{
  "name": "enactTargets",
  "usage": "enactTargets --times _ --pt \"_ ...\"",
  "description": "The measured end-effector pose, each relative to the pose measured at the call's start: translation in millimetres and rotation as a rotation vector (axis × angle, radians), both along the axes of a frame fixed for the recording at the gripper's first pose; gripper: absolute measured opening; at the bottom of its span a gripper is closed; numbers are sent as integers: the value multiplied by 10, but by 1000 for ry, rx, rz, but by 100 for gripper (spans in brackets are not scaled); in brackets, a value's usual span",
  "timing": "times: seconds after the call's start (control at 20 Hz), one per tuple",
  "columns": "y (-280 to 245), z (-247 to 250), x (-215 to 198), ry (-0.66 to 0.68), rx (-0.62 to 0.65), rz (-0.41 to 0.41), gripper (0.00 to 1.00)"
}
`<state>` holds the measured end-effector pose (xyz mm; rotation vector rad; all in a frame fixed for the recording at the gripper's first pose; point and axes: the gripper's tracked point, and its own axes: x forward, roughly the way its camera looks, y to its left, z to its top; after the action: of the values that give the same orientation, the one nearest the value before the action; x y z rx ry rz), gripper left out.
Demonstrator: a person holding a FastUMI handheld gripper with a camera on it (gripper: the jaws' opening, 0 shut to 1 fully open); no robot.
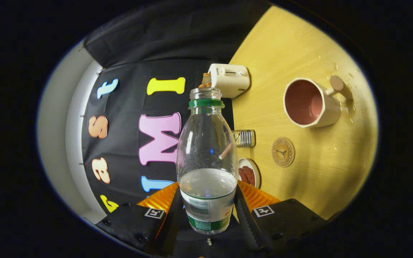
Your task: Take the bottle from table, then pour the juice into the cup, finally place the bottle on the coaster
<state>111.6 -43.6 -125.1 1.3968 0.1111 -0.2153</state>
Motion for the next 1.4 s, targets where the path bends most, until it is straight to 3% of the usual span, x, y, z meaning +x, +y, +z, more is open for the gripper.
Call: enactTargets --times 0.25,0.75,1.0,1.2,1.4 --pt "82 185 154 4 -485 45 74" --pt "111 465 496 48 -1210 -40 75" --pt "145 137 822 123 -1375 -49 75" --pt "-98 -74 988 216 -1491 -150 75" --pt "-204 -447 1141 285 -1487 -164 75"
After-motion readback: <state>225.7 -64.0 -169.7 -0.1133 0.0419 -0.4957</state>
